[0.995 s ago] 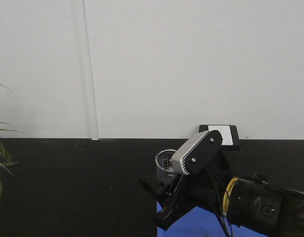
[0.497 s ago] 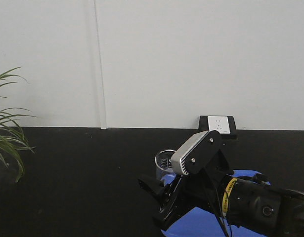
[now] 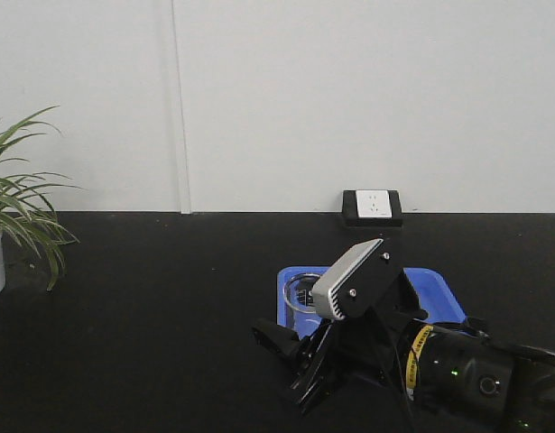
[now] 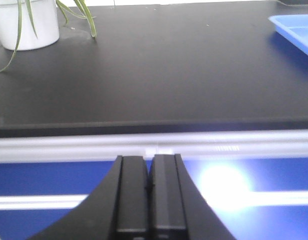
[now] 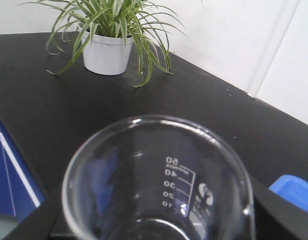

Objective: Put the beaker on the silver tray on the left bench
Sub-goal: 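Hold the beaker in the right gripper while the base drives to the silver tray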

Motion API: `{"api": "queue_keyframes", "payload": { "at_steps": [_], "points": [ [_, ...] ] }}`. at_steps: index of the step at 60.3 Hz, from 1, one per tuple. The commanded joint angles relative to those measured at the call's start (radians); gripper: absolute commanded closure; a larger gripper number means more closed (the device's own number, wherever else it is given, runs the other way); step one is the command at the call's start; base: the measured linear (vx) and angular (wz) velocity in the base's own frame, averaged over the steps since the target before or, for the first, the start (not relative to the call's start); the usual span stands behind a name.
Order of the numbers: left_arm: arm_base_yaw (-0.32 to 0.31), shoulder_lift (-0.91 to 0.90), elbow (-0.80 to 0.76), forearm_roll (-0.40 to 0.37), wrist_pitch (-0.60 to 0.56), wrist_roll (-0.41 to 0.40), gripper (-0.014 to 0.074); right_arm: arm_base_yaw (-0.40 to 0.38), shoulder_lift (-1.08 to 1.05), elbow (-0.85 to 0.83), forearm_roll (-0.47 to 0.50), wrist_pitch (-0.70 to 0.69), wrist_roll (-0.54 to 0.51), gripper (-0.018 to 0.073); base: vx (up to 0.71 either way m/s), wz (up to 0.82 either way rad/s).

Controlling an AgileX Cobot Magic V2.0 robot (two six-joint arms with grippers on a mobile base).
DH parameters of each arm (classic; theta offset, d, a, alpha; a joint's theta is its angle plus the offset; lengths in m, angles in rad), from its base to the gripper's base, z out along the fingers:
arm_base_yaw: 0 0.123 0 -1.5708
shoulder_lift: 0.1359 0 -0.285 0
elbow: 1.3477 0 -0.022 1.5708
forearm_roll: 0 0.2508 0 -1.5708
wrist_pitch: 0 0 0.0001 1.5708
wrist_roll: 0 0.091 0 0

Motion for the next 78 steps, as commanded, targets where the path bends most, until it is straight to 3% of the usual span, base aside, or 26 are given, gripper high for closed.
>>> {"api": "queue_keyframes", "payload": {
  "at_steps": [1,78],
  "points": [
    [-0.003,-0.007,0.019,-0.008,-0.079,0.0,0.0595,0.0,-0.039,-0.03,0.02,-0.05,0.002,0.0573,-0.3,-0.07],
    [-0.003,-0.007,0.019,-0.008,-0.079,0.0,0.0595,0.0,-0.039,-0.03,0.02,-0.05,0.002,0.0573,-0.31,0.03]
  ]
}}
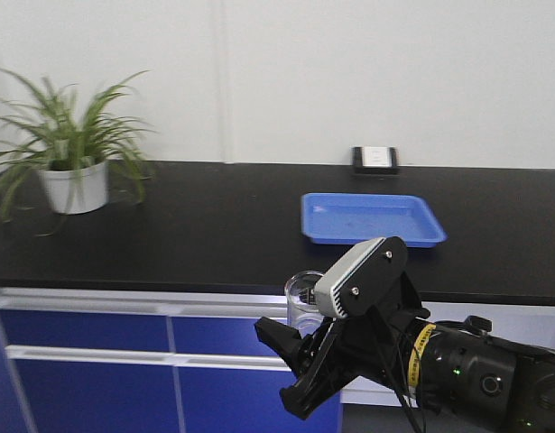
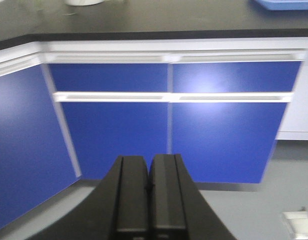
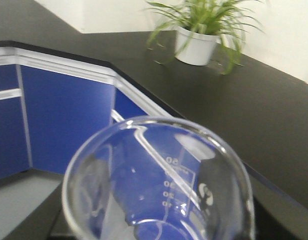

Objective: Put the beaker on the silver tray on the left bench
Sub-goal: 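Hold the beaker in the right gripper while the base drives to the silver tray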

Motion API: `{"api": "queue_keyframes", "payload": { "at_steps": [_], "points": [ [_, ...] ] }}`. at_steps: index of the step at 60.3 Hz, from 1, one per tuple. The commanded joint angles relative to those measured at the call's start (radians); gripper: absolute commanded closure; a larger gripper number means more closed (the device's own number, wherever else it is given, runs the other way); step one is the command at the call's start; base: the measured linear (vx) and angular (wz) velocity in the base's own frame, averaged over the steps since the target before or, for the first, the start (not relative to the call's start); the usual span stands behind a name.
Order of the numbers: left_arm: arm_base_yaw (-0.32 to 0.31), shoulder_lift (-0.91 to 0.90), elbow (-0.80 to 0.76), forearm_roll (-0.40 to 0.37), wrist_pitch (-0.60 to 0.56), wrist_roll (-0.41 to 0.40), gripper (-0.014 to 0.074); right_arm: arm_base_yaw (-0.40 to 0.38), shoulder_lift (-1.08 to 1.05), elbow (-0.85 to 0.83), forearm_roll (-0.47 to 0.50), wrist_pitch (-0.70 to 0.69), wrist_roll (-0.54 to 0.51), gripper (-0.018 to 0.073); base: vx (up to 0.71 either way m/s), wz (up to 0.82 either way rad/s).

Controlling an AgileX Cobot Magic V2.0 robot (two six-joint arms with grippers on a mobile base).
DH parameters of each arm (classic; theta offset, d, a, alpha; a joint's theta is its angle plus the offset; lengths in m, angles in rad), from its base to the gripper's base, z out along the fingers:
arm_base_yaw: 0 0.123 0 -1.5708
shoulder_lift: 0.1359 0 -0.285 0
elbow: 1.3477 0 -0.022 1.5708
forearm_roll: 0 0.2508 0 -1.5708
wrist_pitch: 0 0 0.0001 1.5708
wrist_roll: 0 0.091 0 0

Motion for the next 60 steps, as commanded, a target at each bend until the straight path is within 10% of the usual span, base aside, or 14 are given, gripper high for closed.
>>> {"api": "queue_keyframes", "payload": {
  "at_steps": [1,60],
  "points": [
    [-0.003,-0.007,0.019,-0.008,-0.079,0.0,0.0595,0.0,-0.037,-0.031,0.02,-0.05,0.002,0.0573,-0.16,0.49],
    [-0.003,-0.007,0.019,-0.008,-0.079,0.0,0.0595,0.0,-0.037,-0.031,0.02,-0.051,0.002,0.0573,-0.02,0.83]
  ]
}}
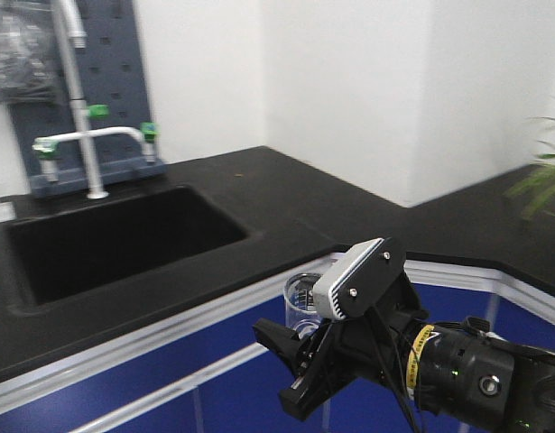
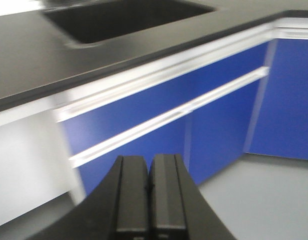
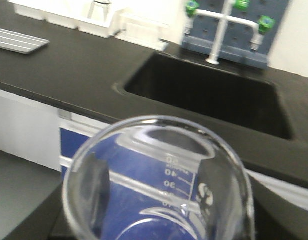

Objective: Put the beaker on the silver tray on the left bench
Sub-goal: 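Hold the beaker in the right gripper while the base drives to the silver tray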

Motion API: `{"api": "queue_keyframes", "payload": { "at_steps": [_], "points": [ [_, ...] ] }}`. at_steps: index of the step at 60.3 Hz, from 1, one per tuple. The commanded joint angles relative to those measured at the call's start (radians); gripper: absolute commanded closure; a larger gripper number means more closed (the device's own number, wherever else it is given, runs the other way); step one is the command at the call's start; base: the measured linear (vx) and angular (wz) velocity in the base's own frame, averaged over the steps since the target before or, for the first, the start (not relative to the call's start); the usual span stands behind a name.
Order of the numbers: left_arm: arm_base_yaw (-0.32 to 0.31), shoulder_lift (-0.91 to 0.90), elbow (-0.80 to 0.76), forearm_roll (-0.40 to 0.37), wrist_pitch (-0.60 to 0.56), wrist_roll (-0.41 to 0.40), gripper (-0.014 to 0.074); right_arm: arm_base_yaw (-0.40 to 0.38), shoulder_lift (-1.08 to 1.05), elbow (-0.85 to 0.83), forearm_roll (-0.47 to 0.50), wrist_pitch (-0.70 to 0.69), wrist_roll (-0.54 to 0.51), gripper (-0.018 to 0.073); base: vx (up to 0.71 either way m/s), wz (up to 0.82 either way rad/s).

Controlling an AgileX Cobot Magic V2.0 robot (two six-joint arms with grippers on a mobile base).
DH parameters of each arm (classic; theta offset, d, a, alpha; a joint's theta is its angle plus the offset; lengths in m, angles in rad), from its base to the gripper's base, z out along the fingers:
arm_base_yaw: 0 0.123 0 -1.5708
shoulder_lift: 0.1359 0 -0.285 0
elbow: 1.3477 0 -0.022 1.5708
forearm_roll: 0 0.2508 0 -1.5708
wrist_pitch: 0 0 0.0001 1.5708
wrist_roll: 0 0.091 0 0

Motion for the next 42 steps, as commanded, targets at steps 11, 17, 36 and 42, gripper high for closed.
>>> {"api": "queue_keyframes", "payload": {
  "at_steps": [11,17,36,42],
  "points": [
    [-0.003,-0.007,0.019,-0.008,-0.079,0.0,0.0595,0.0,-0.037,-0.031,0.02,-0.054,0.002,0.0573,0.14,0.65],
    [-0.003,-0.007,0.019,-0.008,-0.079,0.0,0.0595,0.0,-0.037,-0.031,0.02,-0.054,0.002,0.0573,0.15,0.57],
    [-0.003,-0.007,0.019,-0.008,-0.079,0.0,0.0595,0.0,-0.037,-0.031,0.02,-0.054,0.002,0.0573,0.16,0.61],
    [-0.003,-0.007,0.019,-0.008,-0.079,0.0,0.0595,0.0,-0.037,-0.031,0.02,-0.054,0.002,0.0573,0.18,0.65]
  ]
}}
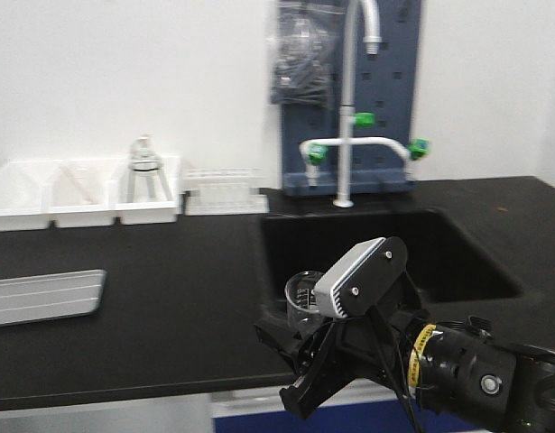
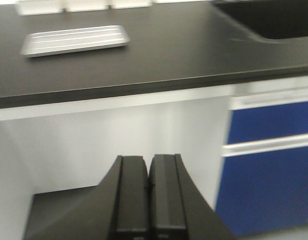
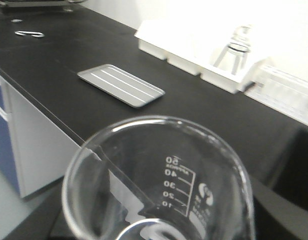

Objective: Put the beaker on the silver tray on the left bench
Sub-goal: 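Hold the beaker in the right gripper while the base drives to the silver tray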

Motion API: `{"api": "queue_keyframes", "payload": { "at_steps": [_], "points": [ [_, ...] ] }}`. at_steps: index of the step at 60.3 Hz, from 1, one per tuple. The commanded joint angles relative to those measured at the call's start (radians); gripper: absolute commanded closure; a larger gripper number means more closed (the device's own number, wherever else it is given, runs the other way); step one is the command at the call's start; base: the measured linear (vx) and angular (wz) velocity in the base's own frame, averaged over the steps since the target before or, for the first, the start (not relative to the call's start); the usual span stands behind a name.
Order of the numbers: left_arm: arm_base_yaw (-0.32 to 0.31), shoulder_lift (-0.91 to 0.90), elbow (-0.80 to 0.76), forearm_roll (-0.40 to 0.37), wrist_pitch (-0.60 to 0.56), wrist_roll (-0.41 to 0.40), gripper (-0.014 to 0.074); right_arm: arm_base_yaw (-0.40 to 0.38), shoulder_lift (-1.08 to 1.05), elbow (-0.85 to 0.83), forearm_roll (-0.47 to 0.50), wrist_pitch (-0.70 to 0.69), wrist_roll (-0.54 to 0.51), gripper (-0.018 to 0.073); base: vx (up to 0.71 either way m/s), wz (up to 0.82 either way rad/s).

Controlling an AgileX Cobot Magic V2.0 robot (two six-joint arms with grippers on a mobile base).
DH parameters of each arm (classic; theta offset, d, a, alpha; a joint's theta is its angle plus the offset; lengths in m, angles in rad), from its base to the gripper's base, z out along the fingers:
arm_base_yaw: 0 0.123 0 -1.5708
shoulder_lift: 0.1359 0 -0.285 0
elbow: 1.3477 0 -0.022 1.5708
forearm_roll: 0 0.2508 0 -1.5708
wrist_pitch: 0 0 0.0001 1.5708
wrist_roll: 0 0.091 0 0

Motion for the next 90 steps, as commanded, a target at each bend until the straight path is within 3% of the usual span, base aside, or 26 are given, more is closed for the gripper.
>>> {"api": "queue_keyframes", "payload": {
  "at_steps": [1,37,90],
  "points": [
    [-0.003,-0.007,0.019,-0.008,-0.079,0.0,0.0595,0.0,-0.037,-0.031,0.02,-0.054,0.002,0.0573,0.18,0.65],
    [-0.003,-0.007,0.019,-0.008,-0.079,0.0,0.0595,0.0,-0.037,-0.031,0.02,-0.053,0.002,0.0573,0.21,0.47],
    [-0.003,-0.007,0.019,-0.008,-0.079,0.0,0.0595,0.0,-0.036,-0.031,0.02,-0.053,0.002,0.0573,0.22,0.1]
  ]
}}
